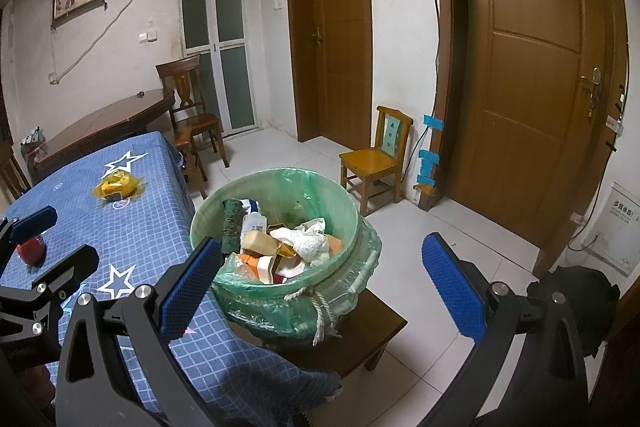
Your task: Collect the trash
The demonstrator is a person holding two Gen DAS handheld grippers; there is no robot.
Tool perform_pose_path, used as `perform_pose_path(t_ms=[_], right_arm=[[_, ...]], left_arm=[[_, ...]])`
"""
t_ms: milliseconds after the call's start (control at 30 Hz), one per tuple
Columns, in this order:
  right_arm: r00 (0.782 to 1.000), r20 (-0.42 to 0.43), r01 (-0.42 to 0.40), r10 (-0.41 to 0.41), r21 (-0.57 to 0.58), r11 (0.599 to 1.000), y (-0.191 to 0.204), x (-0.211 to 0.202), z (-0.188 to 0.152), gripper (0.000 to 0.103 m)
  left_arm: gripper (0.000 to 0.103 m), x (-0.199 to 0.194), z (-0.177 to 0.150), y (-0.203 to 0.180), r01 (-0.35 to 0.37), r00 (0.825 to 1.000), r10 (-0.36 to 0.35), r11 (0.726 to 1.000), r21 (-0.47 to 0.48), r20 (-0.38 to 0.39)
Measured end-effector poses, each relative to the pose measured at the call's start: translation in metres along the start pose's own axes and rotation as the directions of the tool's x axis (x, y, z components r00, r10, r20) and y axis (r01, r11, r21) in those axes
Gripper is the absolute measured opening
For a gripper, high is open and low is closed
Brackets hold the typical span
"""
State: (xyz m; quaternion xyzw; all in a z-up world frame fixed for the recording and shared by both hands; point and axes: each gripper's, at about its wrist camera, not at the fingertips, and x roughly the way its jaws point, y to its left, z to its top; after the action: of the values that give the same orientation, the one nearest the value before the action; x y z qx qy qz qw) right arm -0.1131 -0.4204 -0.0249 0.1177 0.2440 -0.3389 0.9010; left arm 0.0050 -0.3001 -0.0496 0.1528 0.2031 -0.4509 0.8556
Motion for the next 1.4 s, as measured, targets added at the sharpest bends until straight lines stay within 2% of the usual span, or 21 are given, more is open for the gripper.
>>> perform_pose_path(t_ms=[200, 367, 467, 600, 833, 1400], right_arm=[[0.999, 0.044, -0.015, 0.012, 0.059, 0.998, -0.012, -0.005, 0.002, 0.097], [0.999, 0.019, -0.033, 0.032, 0.093, 0.995, -0.020, -0.003, 0.000, 0.097], [0.998, 0.007, -0.066, 0.065, 0.090, 0.994, -0.018, -0.006, -0.003, 0.097], [0.998, 0.022, -0.054, 0.052, 0.064, 0.997, -0.009, -0.011, -0.004, 0.097], [0.999, 0.033, -0.032, 0.031, 0.008, 0.999, -0.002, -0.015, -0.002, 0.097], [0.999, 0.025, -0.030, 0.029, 0.017, 0.999, -0.007, -0.012, -0.003, 0.097]], left_arm=[[0.096, -0.007, -0.001, -0.002, -0.006, 0.999, 0.006, 1.000, -0.005, 0.044], [0.096, -0.015, -0.001, -0.003, 0.006, 0.998, -0.005, 1.000, -0.012, 0.063], [0.096, -0.016, -0.001, -0.003, 0.020, 0.999, -0.018, 0.999, -0.030, 0.044], [0.096, -0.012, 0.001, -0.003, 0.033, 0.999, -0.034, 0.999, -0.029, -0.015], [0.096, -0.016, 0.003, -0.003, 0.019, 1.000, -0.019, 0.999, -0.026, -0.007], [0.096, -0.008, 0.004, -0.009, -0.008, 0.999, 0.008, 1.000, 0.000, -0.036]])
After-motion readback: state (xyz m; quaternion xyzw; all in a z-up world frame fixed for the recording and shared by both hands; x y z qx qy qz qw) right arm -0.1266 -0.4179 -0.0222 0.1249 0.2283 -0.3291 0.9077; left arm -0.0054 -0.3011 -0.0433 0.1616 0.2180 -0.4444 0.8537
